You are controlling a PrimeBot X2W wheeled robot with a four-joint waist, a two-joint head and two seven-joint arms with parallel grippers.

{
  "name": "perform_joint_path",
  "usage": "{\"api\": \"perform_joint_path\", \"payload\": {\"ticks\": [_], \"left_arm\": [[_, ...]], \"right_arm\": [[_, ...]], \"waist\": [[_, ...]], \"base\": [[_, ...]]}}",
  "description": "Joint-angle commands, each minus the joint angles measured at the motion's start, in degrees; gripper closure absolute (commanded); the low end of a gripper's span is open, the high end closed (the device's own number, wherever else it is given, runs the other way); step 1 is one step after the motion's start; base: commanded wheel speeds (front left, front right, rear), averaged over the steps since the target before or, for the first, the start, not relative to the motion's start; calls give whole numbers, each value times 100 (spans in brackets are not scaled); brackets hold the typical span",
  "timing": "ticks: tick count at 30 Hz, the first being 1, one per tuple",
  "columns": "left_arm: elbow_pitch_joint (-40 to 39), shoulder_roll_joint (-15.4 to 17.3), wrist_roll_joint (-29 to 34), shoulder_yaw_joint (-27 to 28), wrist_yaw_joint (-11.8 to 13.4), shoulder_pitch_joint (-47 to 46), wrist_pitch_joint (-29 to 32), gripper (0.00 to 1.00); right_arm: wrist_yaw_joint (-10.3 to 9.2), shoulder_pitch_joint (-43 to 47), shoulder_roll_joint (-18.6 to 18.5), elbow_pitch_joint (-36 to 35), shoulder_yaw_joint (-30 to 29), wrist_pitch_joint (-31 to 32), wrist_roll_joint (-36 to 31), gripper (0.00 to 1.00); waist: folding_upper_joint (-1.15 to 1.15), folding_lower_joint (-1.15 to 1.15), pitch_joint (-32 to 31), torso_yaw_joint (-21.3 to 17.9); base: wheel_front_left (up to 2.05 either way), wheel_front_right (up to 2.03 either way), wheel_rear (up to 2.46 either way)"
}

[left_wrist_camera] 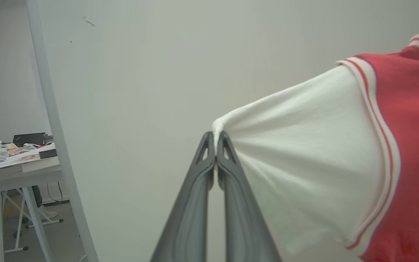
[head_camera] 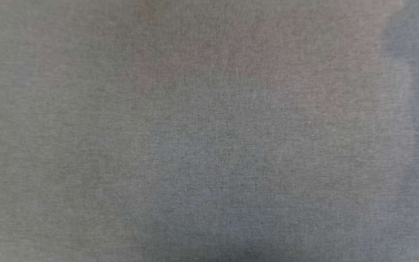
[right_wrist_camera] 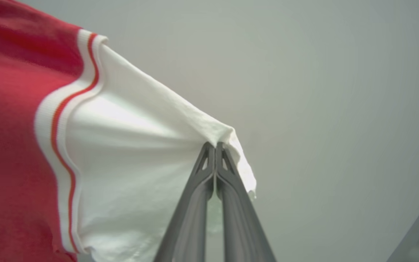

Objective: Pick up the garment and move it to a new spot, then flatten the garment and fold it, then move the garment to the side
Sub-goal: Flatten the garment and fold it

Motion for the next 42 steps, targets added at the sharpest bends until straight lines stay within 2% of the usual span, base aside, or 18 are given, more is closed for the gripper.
{"api": "perform_joint_path", "payload": {"ticks": [1, 9, 16, 26, 31, 42], "left_arm": [[254, -100, 78, 6, -21, -294, -185, 100], [1648, -534, 279, -191, -242, -1129, -1021, 100], [2098, -781, 286, -335, -409, -804, -1289, 100], [1680, -1162, 227, -157, -488, 802, -1322, 100], [1515, -1350, 184, 19, -501, 1872, -1322, 100], [1609, -1579, -6, -82, -512, 3962, -1323, 100]], "right_arm": [[-12, -267, 15, 205, -21, -125, -78, 100], [-12, -1149, 361, 1170, 149, -822, -236, 100], [-12, -955, 433, 1564, 512, -1188, 2, 100], [-12, 213, 264, 1637, 991, -1504, 570, 100], [-12, 1107, 174, 1635, 1066, -1649, 920, 100], [-12, 3203, 47, 1459, 1283, -1779, 1620, 100]], "waist": [[0, -1, 700, 12], [0, -1, 1025, 63], [0, -1, 969, 128], [0, -1, 458, 197], [0, -1, 10, 216], [0, -1, -1041, 252]], "base": [[0, 0, 0], [0, 0, 0], [0, 0, 0], [0, 0, 0], [0, 0, 0], [0, 0, 0]]}}
